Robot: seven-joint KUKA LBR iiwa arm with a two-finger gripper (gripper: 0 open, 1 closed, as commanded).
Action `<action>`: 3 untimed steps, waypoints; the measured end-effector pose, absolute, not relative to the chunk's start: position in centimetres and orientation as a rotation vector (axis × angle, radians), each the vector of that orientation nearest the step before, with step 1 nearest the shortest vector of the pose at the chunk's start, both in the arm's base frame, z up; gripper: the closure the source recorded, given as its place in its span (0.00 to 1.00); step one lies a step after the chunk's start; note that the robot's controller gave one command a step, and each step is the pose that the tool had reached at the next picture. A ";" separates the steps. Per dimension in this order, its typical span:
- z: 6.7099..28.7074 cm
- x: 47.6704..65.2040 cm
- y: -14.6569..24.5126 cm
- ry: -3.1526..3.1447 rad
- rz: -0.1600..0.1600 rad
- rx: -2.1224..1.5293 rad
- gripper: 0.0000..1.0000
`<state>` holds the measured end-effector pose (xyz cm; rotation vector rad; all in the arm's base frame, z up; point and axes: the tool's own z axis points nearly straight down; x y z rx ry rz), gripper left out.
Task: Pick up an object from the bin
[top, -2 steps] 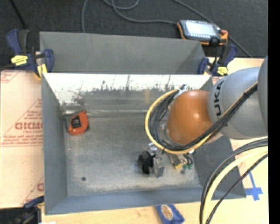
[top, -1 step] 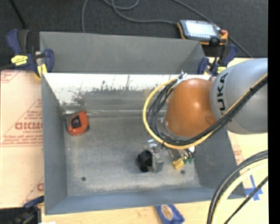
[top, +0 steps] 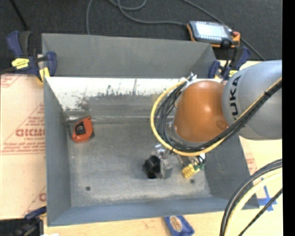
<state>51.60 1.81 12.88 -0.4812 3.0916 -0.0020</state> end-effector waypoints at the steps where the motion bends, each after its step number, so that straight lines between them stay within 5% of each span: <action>1: 12.1 49.8 0.7 3.109 0.003 -0.488 1.00; 2: 10.7 51.6 0.6 3.094 -0.002 -0.488 1.00; 3: 12.7 50.8 0.0 3.113 0.003 -0.495 1.00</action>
Offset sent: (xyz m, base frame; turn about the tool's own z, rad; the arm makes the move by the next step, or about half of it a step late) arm 0.0134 -0.0100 -0.0588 -0.0151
